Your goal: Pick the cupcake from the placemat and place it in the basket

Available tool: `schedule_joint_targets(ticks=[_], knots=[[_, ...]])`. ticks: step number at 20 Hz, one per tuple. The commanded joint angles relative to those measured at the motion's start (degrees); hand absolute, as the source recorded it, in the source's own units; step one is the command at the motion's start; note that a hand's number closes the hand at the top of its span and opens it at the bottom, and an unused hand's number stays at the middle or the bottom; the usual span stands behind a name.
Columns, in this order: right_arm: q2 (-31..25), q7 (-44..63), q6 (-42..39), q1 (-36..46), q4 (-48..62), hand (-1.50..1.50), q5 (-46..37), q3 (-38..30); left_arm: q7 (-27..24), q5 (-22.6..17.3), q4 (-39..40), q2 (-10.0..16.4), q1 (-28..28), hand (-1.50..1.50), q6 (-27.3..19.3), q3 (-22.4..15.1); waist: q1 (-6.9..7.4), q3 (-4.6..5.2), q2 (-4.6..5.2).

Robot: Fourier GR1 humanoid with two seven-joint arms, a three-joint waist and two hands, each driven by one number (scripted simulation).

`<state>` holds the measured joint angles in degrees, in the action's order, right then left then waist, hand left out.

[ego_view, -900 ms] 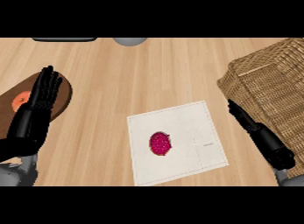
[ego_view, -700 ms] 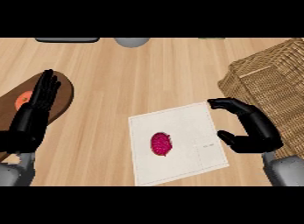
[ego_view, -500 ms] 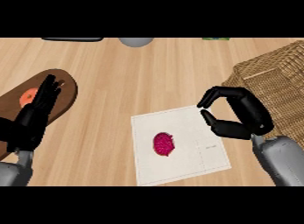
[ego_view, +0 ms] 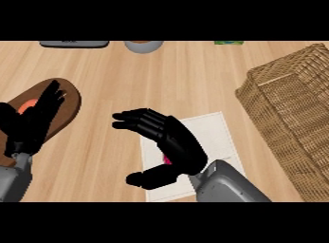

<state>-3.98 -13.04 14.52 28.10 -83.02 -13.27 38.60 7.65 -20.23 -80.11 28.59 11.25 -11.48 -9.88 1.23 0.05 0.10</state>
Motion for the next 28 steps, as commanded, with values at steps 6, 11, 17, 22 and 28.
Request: schedule_joint_targets(ticks=[6,11,17,22,28], knots=[[1.02,40.95,-6.65,16.35,-2.82,-1.5,-9.71,3.33,-1.07,-0.43,2.53,0.31,-2.42,0.0,1.56,1.65,-1.75,0.3,-1.22],[-7.32,55.88,-16.77,26.47,-1.78,-1.5,-16.19,-0.24,0.62,0.52,2.66,1.0,-1.11,0.0,0.29,1.96,-3.18,0.26,-1.61],[-8.63,71.16,-36.4,32.49,-8.62,-1.5,-3.19,-8.18,1.3,0.0,1.63,-0.42,-0.72,0.0,1.17,1.85,-2.24,0.0,-0.75],[-11.04,75.87,-47.5,32.21,-12.3,-1.5,10.76,-14.18,0.89,0.8,3.25,-0.12,0.85,0.0,0.88,3.4,-2.42,-0.02,-0.53],[-15.22,75.65,-45.49,22.19,-20.61,-1.5,17.07,-17.15,2.33,0.09,2.49,0.54,1.86,0.0,3.43,5.43,-1.9,-0.06,-0.34]])
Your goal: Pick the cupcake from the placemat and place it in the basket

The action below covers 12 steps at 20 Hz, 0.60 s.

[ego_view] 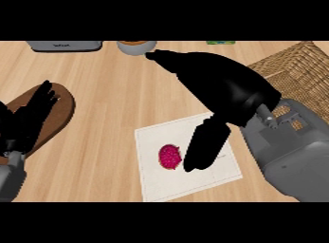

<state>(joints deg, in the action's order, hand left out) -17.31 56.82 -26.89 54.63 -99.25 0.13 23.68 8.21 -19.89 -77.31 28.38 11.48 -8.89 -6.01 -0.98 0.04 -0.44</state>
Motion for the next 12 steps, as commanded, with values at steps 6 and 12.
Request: schedule_joint_targets(ticks=[6,12], knots=[[-5.51,2.9,1.02,-18.58,-21.6,-1.5,0.62,-4.11,0.68,0.99,-1.8,-0.21,-1.65,0.0,2.18,1.8,0.25,-0.06,0.18],[-1.69,-9.28,1.26,-28.22,-18.56,-1.5,-11.48,-0.72,0.63,3.54,-2.02,-1.65,-2.27,0.0,2.74,3.43,1.08,-0.05,0.37]])
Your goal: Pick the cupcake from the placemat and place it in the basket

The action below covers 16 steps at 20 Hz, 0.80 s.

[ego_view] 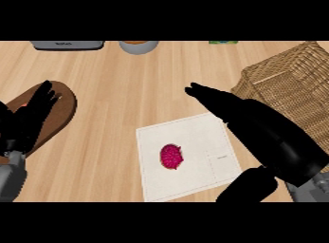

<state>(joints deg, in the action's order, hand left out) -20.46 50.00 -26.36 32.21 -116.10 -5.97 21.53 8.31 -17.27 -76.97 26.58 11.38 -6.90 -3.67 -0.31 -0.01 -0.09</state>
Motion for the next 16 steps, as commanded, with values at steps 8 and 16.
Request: schedule_joint_targets(ticks=[8,16], knots=[[7.37,-25.04,13.45,-11.62,16.48,-1.5,-22.15,6.78,1.4,3.42,-2.28,-3.5,0.19,0.0,-0.23,0.03,0.74,-0.02,0.17],[14.88,-32.73,20.17,-12.9,29.52,-1.5,-28.01,7.91,4.76,3.76,-5.86,-3.15,-1.71,0.0,2.13,2.7,0.74,-0.01,0.09]])
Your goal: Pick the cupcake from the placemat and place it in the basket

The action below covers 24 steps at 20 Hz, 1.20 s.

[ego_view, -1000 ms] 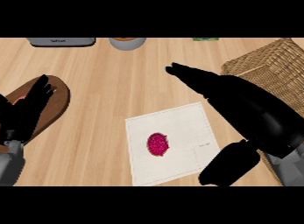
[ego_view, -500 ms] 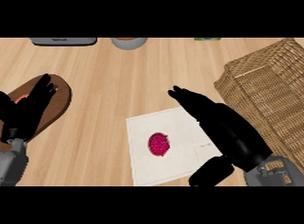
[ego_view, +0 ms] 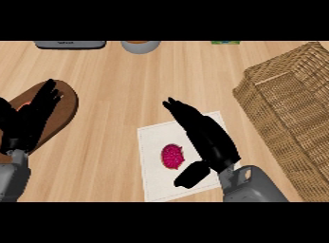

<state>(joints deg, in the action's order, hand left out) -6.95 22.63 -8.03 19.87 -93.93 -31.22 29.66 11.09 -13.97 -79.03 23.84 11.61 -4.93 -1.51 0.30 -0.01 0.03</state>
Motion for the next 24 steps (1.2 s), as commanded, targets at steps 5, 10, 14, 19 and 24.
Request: schedule_joint_targets(ticks=[5,10,14,19,24], knots=[[2.5,-4.43,-1.07,0.2,11.42,-1.5,-5.15,-1.21,-0.88,3.02,-0.78,-3.24,-1.94,0.0,0.41,0.72,-0.07,0.01,-0.04],[3.97,-8.63,-0.46,0.52,18.18,-1.5,-8.29,-1.85,0.46,5.27,0.53,-5.99,1.12,0.0,-0.54,0.51,-0.21,0.01,0.0],[3.66,-4.82,-5.66,-4.3,7.66,-1.5,-9.49,-0.99,-0.35,3.99,0.62,-3.58,-0.68,0.0,4.57,4.89,-0.35,0.02,-0.08],[4.68,-11.69,-4.33,-4.41,12.18,-1.5,-10.39,-4.75,0.74,6.71,1.07,-6.05,0.66,0.0,2.92,5.85,-0.33,0.01,-0.04],[3.09,-15.27,-9.07,-5.89,9.73,-1.5,-8.03,-6.34,-2.4,7.17,2.6,-6.02,-0.39,0.0,6.41,6.52,-0.39,0.02,-0.04]])
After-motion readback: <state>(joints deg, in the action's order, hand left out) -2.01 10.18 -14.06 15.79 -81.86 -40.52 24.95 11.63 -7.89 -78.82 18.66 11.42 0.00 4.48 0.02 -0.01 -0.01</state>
